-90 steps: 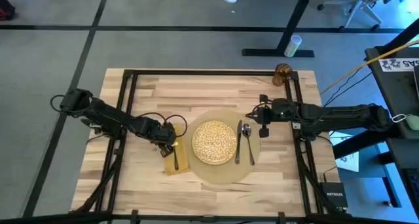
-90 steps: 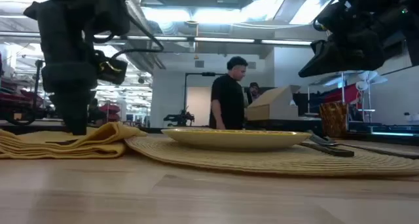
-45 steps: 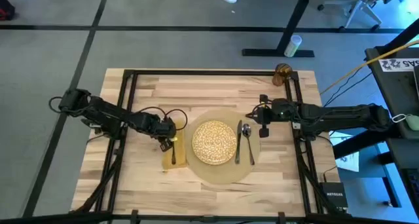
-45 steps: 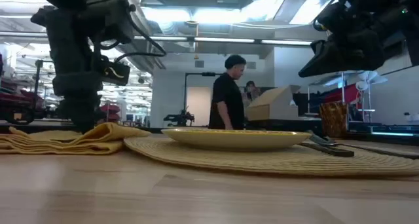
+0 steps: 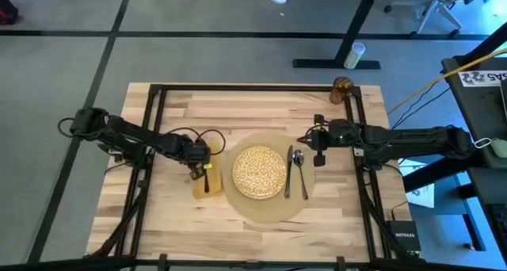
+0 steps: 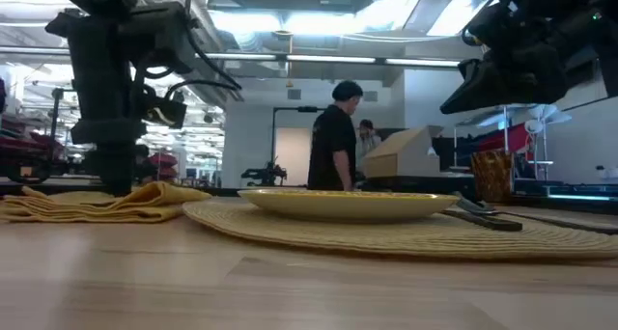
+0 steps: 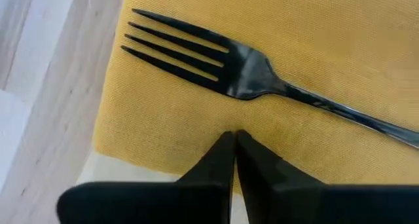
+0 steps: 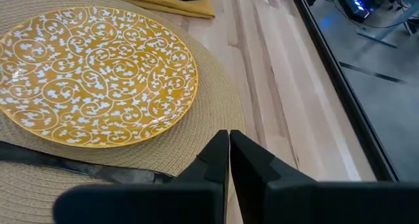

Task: Set table place
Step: Adjust the yellow placemat and yellow table napkin

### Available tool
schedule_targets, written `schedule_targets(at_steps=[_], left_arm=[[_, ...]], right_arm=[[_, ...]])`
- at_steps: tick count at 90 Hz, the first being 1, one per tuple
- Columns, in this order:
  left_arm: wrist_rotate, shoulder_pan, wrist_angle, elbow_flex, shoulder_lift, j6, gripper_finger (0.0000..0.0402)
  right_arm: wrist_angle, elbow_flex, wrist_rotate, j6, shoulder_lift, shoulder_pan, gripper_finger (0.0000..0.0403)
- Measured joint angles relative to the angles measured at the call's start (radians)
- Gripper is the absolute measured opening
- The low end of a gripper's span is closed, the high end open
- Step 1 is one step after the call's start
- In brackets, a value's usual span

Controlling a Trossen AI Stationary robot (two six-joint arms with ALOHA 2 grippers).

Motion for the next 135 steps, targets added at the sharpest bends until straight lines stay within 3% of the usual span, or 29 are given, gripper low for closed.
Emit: schedule_targets(at_steps=[26, 45, 59, 99, 135], left_arm=[[0.041, -0.081, 0.017, 0.002, -0.116, -0.109, 0.0], [0.079, -0.18, 0.143, 0.003, -0.119, -0.189, 0.0], [0.067, -0.221, 0.115, 0.003, -0.096, -0.239, 0.0], [0.06, -0.247, 0.055, 0.009, 0.041, -0.27, 0.0], [0.049, -0.247, -0.014, 0.004, 0.004, -0.271, 0.0]], right_arm=[[0.0, 0.0, 0.0, 0.0, 0.0, 0.0, 0.0], [0.0, 0.0, 0.0, 0.0, 0.0, 0.0, 0.0], [0.0, 0.0, 0.0, 0.0, 0.0, 0.0, 0.0], [0.001, 0.0, 0.0, 0.0, 0.0, 0.0, 0.0], [0.0, 0.0, 0.0, -0.001, 0.0, 0.0, 0.0]])
